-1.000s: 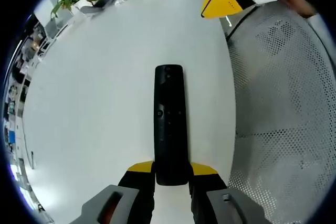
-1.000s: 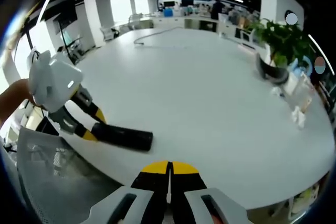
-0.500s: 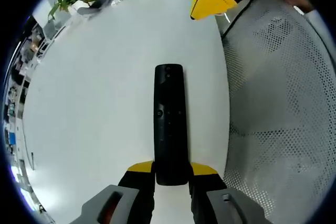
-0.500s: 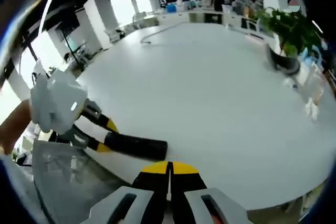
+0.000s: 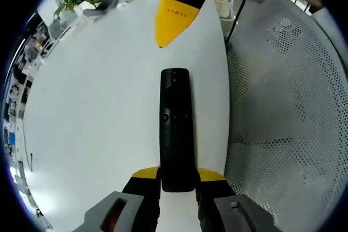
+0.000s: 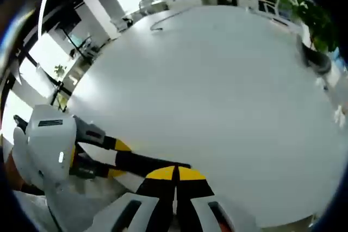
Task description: Press the specified remote control buttons in sequence, fully releasing each button before pressing the next.
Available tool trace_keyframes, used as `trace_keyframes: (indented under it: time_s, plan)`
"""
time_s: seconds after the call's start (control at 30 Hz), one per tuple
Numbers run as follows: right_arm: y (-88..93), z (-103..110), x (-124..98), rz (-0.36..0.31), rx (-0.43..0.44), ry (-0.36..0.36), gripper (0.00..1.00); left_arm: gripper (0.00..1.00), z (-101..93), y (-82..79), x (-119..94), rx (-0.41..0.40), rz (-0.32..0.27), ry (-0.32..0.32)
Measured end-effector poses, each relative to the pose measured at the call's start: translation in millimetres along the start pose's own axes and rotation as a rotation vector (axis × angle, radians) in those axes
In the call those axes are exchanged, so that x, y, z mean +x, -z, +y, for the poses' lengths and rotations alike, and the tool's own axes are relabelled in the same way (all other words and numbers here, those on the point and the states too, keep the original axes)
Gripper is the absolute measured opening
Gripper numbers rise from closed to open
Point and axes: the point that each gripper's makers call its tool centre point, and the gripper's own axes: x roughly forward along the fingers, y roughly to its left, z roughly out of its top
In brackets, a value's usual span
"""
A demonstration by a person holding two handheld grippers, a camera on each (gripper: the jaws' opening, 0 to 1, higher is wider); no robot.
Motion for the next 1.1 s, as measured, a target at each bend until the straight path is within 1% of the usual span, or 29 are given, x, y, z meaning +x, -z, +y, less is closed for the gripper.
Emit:
trace_keyframes:
  time_s: [0.07,0.17,0.23,0.37,0.5,0.63,0.83,1.0,1.1]
  plan:
    - [8.0,-3.1,4.6,0.036,0.016,-0.006,0.00,0.24,-1.4,-0.1,0.3,0.004,0.005,0.000]
    - [17.0,-7.0,9.0,0.070,0.038,-0.007,0.00,0.24,-3.3,-0.2,0.3,0.004,0.005,0.001]
    - [21.1,-5.9,10.9,0.080,0.060,-0.028,0.00,0.24,-5.3,-0.2,0.3,0.004,0.003,0.002]
    - [23.8,-3.2,10.7,0.071,0.079,-0.045,0.00,0.24,-10.7,-0.8,0.7,0.011,0.003,0.004]
    - [34.5,-3.1,15.6,0.109,0.081,-0.048,0.00,0.24,-15.0,-1.6,1.1,0.006,0.006,0.000]
    - [40.0,-2.3,17.5,0.122,0.075,-0.053,0.00,0.24,-19.8,-2.3,1.2,0.008,0.011,0.000]
    - [40.7,-2.5,17.3,0.115,0.074,-0.059,0.00,0.24,-20.1,-2.0,0.8,0.000,0.009,0.002]
    - [40.1,-4.5,17.0,0.102,0.123,-0.099,0.00,0.24,-20.2,-2.3,1.1,-0.003,0.024,0.002]
    - [39.8,-3.2,17.4,0.100,0.117,-0.100,0.00,0.24,-20.3,-2.1,1.5,-0.002,0.034,-0.001]
